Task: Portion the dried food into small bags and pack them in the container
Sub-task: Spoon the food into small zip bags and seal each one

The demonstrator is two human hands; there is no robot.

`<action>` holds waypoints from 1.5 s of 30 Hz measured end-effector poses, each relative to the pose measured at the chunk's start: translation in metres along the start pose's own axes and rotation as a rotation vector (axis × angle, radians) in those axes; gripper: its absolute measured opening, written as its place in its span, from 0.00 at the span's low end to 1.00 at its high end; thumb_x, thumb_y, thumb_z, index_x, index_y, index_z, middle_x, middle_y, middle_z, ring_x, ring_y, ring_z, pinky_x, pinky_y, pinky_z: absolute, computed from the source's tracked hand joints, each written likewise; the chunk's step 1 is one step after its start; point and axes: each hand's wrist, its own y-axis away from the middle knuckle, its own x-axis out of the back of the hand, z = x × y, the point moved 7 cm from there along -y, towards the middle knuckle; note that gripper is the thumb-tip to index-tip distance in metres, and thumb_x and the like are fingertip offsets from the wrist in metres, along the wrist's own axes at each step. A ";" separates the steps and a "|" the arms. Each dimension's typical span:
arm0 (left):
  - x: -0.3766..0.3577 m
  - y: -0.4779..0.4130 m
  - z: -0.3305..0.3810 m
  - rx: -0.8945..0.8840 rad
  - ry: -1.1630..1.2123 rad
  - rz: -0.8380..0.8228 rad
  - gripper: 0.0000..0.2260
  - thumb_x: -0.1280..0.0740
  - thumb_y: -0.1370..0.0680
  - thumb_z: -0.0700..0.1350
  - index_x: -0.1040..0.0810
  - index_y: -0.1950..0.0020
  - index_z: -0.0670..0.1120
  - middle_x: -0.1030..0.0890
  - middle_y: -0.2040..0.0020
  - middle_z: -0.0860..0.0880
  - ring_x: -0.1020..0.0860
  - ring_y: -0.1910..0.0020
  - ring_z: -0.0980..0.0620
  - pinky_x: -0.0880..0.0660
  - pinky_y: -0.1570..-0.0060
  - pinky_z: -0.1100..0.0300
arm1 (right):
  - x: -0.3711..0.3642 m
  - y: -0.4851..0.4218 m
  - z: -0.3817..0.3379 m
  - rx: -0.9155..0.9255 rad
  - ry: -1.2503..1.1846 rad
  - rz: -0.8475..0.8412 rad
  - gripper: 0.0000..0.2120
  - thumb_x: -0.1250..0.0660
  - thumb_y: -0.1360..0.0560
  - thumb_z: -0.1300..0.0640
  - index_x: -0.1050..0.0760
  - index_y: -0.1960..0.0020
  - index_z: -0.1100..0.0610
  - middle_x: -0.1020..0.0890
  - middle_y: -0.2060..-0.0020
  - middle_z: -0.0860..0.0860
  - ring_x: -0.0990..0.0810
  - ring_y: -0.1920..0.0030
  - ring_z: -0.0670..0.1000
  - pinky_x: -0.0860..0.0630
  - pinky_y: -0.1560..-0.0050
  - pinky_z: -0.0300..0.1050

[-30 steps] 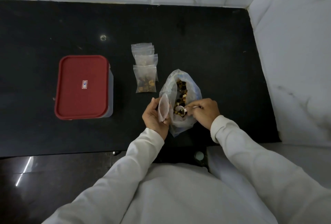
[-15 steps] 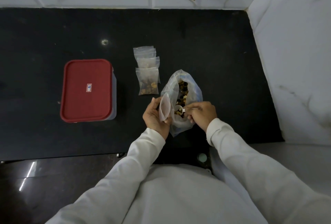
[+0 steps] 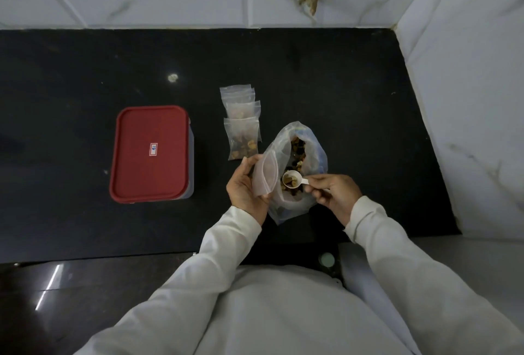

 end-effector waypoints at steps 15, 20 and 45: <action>-0.010 -0.002 0.016 -0.017 -0.119 -0.025 0.14 0.36 0.26 0.52 0.14 0.56 0.46 0.15 0.51 0.45 0.16 0.56 0.49 0.25 0.55 0.58 | -0.009 0.071 -0.070 0.304 -0.052 0.015 0.08 0.35 0.24 0.66 0.18 0.49 0.63 0.18 0.64 0.56 0.26 0.70 0.46 0.30 0.69 0.38; -0.012 -0.004 0.020 -0.017 -0.062 -0.046 0.20 0.42 0.18 0.49 0.13 0.60 0.46 0.15 0.53 0.45 0.16 0.56 0.49 0.23 0.49 0.54 | -0.040 0.096 -0.086 0.414 0.007 -0.025 0.09 0.35 0.24 0.67 0.16 0.53 0.59 0.17 0.63 0.59 0.25 0.70 0.47 0.28 0.71 0.38; -0.020 -0.014 0.020 0.092 -0.136 -0.030 0.26 0.35 0.22 0.54 0.29 0.28 0.40 0.19 0.52 0.43 0.18 0.63 0.49 0.27 0.78 0.64 | -0.091 0.102 -0.092 1.393 1.191 0.258 0.20 0.28 0.38 0.72 0.17 0.47 0.62 0.17 0.65 0.54 0.21 0.68 0.54 0.20 0.69 0.48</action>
